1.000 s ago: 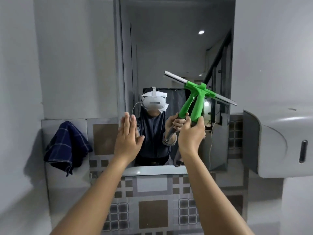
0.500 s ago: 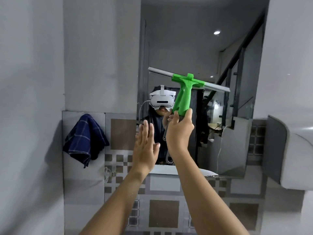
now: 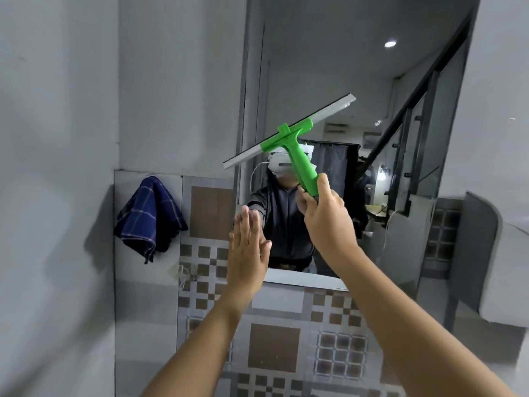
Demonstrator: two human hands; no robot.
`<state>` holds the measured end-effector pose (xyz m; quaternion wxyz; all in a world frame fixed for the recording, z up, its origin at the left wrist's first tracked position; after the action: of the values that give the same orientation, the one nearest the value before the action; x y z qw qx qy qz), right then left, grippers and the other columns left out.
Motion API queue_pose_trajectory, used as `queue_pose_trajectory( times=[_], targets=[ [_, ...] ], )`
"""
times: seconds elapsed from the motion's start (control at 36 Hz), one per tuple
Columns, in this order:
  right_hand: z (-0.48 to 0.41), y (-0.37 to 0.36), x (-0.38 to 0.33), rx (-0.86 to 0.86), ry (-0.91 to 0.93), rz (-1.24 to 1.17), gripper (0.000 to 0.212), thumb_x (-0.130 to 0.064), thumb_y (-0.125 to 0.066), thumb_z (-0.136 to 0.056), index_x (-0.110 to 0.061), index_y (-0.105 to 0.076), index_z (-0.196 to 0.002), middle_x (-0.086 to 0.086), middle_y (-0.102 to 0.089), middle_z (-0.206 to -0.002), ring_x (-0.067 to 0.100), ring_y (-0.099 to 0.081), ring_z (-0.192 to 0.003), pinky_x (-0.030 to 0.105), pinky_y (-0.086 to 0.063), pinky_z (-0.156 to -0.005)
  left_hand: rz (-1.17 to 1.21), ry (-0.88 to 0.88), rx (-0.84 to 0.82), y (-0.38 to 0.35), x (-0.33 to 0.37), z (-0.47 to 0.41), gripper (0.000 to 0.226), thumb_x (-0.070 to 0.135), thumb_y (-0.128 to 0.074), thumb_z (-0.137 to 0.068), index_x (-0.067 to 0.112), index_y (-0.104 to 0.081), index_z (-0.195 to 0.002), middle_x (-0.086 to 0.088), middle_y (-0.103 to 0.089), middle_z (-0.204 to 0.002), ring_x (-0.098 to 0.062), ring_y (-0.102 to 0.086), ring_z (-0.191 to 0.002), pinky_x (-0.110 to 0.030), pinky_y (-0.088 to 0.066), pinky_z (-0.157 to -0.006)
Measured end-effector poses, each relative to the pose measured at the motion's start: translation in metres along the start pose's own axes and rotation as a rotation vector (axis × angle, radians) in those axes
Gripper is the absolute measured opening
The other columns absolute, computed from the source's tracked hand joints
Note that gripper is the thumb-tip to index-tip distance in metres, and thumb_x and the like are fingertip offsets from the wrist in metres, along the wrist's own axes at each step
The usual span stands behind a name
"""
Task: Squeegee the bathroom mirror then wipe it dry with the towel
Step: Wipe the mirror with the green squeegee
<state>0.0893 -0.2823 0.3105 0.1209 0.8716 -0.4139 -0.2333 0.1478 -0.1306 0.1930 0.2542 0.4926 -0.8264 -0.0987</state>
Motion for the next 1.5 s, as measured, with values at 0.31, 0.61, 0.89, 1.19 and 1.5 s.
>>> queue_pose_trajectory(
  times=[0.31,0.61,0.89,1.19,1.5],
  targets=[
    [-0.024,0.035,0.034,-0.059,0.228,0.246,0.034,-0.021,-0.047,-0.095,-0.008,-0.036,-0.124,0.017,-0.059,-0.089,0.038,-0.058,-0.068,0.040,-0.047,-0.054,0.009,-0.004,-0.006,0.002,0.000,0.000,0.077,0.025,-0.055,-0.090,0.018,-0.002,-0.146,-0.007,0.005,-0.155,-0.019,0.008,-0.142,-0.053,-0.023,-0.112],
    [-0.033,0.086,0.069,-0.140,0.304,0.387,0.031,-0.025,-0.044,-0.096,-0.008,-0.037,-0.121,0.015,-0.059,-0.087,0.029,-0.051,-0.063,0.034,-0.038,-0.053,-0.047,-0.028,0.001,0.000,0.000,-0.001,0.080,0.032,-0.048,-0.090,0.019,0.007,-0.146,-0.005,0.010,-0.154,-0.025,0.008,-0.142,-0.053,-0.030,-0.109],
    [-0.003,0.117,0.126,-0.151,0.135,0.419,0.037,-0.012,-0.050,-0.091,-0.012,-0.036,-0.125,0.018,-0.061,-0.089,0.038,-0.057,-0.066,0.044,-0.050,-0.056,-0.104,-0.032,-0.001,-0.004,-0.004,-0.003,0.079,0.046,-0.035,-0.090,0.030,0.024,-0.141,0.007,0.028,-0.151,-0.017,0.020,-0.141,-0.053,-0.039,-0.102],
    [0.035,0.114,0.143,-0.139,-0.105,0.275,0.045,-0.016,-0.045,-0.095,-0.012,-0.031,-0.137,0.019,-0.058,-0.105,0.036,-0.056,-0.082,0.045,-0.050,-0.066,-0.066,-0.016,-0.006,0.001,0.002,-0.002,0.096,0.027,-0.056,-0.089,0.033,0.025,-0.140,-0.005,0.011,-0.155,-0.030,0.005,-0.142,-0.056,-0.036,-0.104],
    [0.061,0.088,0.144,-0.083,-0.289,0.038,0.050,-0.015,-0.049,-0.095,-0.012,-0.029,-0.141,0.016,-0.061,-0.106,0.029,-0.061,-0.080,0.046,-0.055,-0.069,-0.066,0.013,-0.024,0.002,0.004,-0.002,0.086,0.027,-0.056,-0.090,0.017,0.012,-0.143,-0.008,0.009,-0.155,-0.031,0.004,-0.142,-0.051,-0.020,-0.112]
  ],
)
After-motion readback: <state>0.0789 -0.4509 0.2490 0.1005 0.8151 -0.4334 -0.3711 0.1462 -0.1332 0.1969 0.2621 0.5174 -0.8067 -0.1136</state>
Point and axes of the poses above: each hand's wrist, its own z-axis away from the middle knuckle, its own y-axis out of the back of the hand, x = y × z, the point moved 5 cm from there along -z, towards the middle knuckle
